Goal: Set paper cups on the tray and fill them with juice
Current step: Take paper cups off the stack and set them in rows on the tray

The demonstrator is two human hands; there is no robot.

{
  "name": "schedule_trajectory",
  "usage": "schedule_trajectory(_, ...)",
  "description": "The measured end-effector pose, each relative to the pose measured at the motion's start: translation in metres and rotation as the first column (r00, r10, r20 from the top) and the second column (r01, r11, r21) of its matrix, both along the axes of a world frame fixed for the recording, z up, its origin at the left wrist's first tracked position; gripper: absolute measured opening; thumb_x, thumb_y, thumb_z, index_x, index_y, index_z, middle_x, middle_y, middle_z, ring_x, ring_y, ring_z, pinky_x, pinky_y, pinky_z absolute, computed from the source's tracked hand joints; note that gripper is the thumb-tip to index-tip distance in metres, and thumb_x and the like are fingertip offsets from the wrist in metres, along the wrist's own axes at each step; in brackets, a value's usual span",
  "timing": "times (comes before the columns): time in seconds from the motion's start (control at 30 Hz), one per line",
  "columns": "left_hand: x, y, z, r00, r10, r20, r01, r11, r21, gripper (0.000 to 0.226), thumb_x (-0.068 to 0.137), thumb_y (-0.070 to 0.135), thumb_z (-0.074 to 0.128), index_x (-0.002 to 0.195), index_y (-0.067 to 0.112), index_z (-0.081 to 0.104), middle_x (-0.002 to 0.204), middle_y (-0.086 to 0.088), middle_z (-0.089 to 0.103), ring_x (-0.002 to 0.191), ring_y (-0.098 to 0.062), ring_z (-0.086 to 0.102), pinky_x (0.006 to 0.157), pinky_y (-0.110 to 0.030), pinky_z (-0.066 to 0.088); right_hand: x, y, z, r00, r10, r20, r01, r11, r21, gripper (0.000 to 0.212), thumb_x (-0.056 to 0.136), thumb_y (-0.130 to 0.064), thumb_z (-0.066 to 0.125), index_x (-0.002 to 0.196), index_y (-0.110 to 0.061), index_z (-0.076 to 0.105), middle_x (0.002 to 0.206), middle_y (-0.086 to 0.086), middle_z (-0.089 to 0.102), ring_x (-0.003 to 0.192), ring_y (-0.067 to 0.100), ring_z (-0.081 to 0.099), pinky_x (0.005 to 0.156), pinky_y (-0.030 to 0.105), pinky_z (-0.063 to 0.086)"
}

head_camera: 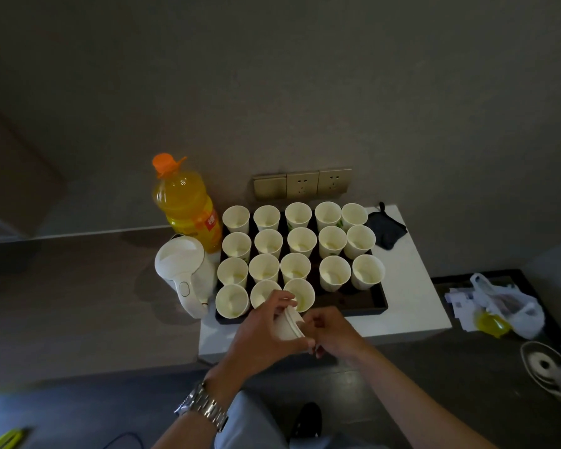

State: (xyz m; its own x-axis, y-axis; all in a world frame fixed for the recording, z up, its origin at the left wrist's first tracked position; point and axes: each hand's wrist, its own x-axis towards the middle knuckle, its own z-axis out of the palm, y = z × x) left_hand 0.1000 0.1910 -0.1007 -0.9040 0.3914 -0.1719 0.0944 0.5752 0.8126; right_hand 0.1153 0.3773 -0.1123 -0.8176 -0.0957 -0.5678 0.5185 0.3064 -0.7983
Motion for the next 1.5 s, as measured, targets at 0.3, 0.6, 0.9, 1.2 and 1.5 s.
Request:
schedule_trajectory(0.3,0.001,0.013,0.005,0.992,-0.127,-0.015,0.123,0.978,-0.167,0.075,0.063,0.075,0.078,0.12,0.049,0.038,0.117,0.024,0.056,0.104,0.004,0.056,0.088,-0.026,0.056,0.012,0.016,0.005,0.999,-0.038,0.037,0.038,0.999,-0.003,0.008,0.092,-0.004,0.066,0.087,-0.009,0.064,0.076,0.012,0.073,0.064,0.025,0.073,0.058,0.029,0.057)
schedule_trajectory(0.6,0.003,0.029,0.008,0.985,-0.167,0.033,0.17,0.971,-0.168,0.068,0.067,0.072,0.076,0.116,0.049,0.035,0.109,0.019,0.059,0.096,0.003,0.059,0.079,-0.018,0.054,0.009,0.039,0.015,0.996,0.082,0.023,-0.084,0.994,0.077,0.018,0.089,-0.001,0.068,0.076,-0.013,0.066,0.072,0.003,0.067,0.063,0.015,0.066,0.063,0.031,0.058)
schedule_trajectory(0.9,0.002,0.038,0.017,0.987,-0.154,0.053,0.161,0.972,-0.17,0.065,0.069,0.069,0.076,0.116,0.044,0.039,0.106,0.018,0.06,0.094,-0.002,0.061,0.074,-0.015,0.05,0.006,0.05,0.019,0.995,0.099,0.0,-0.099,0.995,0.022,0.018,0.091,-0.004,0.067,0.077,-0.014,0.063,0.081,0.004,0.067,0.074,0.019,0.068,0.064,0.029,0.059)
schedule_trajectory(1.2,0.001,0.043,0.022,0.98,-0.14,0.14,0.164,0.97,-0.179,0.065,0.066,0.072,0.071,0.117,0.042,0.045,0.104,0.018,0.061,0.091,0.002,0.06,0.073,-0.014,0.048,0.005,0.056,0.018,0.995,0.102,-0.014,-0.102,0.994,-0.042,0.022,0.09,-0.002,0.068,0.074,-0.016,0.062,0.08,0.0,0.065,0.075,0.018,0.067,0.063,0.03,0.058)
schedule_trajectory(1.5,0.001,0.024,0.016,0.98,-0.09,0.18,0.137,0.954,-0.267,0.05,0.075,0.062,0.072,0.113,0.039,0.051,0.103,0.016,0.06,0.095,-0.006,0.061,0.081,-0.03,0.055,-0.004,0.094,0.033,0.989,-0.147,-0.02,0.147,0.989,-0.015,0.02,0.094,-0.001,0.062,0.076,-0.01,0.06,0.09,0.011,0.061,0.082,0.022,0.064,0.063,0.036,0.061)
